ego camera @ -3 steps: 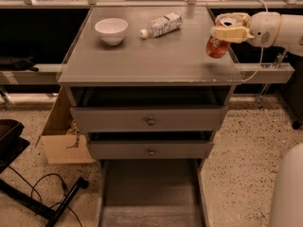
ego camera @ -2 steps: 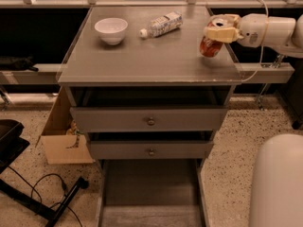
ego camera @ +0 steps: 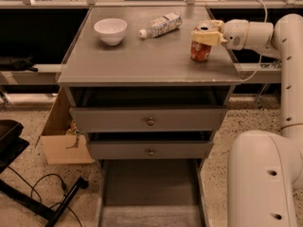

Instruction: Pick coke can from bottom drawer and place on counter

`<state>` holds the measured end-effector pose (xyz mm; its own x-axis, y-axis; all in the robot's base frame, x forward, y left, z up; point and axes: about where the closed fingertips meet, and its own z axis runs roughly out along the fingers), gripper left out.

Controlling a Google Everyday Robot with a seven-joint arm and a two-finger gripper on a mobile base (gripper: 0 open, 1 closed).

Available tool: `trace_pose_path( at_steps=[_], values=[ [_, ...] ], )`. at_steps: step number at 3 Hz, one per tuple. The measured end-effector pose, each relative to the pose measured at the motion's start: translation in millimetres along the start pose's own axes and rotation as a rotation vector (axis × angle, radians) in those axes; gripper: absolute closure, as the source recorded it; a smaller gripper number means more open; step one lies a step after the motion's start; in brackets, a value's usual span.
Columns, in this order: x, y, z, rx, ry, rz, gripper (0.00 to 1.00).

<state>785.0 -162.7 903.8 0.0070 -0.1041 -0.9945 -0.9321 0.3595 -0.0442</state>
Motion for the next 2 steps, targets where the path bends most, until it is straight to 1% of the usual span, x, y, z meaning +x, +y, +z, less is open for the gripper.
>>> trace_pose_path(
  at_steps=[2],
  values=[
    [-0.4, 0.0, -0.1, 0.0, 0.0, 0.0, 0.37]
  ],
)
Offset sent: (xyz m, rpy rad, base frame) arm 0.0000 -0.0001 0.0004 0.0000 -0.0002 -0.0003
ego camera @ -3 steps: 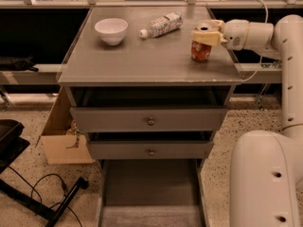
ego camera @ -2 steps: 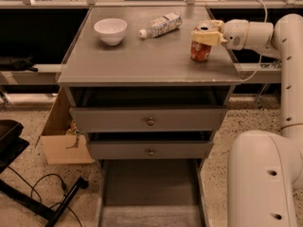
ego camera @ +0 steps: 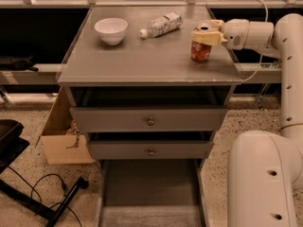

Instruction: Pick coke can from bottom drawer and place on counter

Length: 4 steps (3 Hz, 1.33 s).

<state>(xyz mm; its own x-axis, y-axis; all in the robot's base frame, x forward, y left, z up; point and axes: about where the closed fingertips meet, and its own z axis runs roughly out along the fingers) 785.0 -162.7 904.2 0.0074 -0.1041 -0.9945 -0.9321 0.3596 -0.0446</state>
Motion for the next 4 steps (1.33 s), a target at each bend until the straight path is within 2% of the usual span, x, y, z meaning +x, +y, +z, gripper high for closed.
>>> trace_pose_path(
  at_steps=[1, 2, 3, 4],
  values=[
    [-18.3, 6.7, 4.4, -0.018, -0.016, -0.048, 0.14],
    [-66.9, 27.8, -1.0, -0.043, 0.001, -0.15, 0.0],
    [-125.2, 51.5, -21.9, -0.038, 0.011, -0.243, 0.0],
    [-153.3, 59.2, -45.9, -0.001, 0.011, -0.285, 0.0]
  ],
)
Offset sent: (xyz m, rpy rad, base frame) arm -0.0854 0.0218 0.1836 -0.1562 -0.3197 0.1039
